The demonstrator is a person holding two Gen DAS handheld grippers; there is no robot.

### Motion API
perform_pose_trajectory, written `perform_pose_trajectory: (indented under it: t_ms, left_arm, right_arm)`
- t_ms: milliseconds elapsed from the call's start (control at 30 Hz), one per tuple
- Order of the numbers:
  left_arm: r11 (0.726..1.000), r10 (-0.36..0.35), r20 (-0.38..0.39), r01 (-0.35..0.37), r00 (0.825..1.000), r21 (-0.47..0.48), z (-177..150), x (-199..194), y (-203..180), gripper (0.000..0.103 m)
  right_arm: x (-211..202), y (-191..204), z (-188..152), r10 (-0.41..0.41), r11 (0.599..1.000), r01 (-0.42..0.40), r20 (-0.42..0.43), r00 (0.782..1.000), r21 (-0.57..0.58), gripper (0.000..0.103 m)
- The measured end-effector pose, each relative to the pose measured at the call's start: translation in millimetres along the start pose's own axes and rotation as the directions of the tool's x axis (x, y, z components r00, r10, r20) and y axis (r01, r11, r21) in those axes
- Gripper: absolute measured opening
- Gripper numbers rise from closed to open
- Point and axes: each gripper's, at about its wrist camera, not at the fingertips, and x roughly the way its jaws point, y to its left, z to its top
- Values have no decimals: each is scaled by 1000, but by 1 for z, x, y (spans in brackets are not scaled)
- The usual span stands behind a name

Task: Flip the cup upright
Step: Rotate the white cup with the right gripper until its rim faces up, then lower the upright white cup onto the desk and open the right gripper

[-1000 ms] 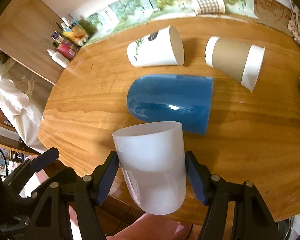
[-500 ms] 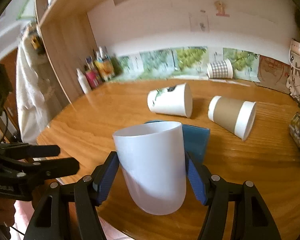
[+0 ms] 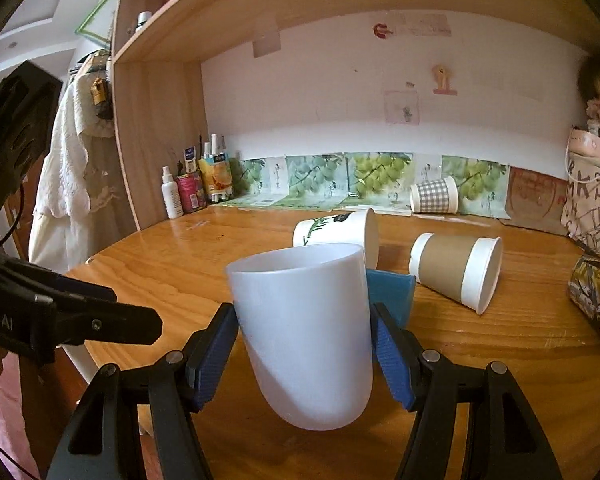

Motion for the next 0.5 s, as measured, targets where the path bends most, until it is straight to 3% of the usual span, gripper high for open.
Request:
perform_pose_trajectory:
  t_ms: [500]
  left_arm:
    - [1000, -2, 17, 2, 1000, -14, 3, -4, -9, 82]
  right_arm:
    - [-4, -1, -12, 25, 1000, -25, -8, 1000, -8, 68]
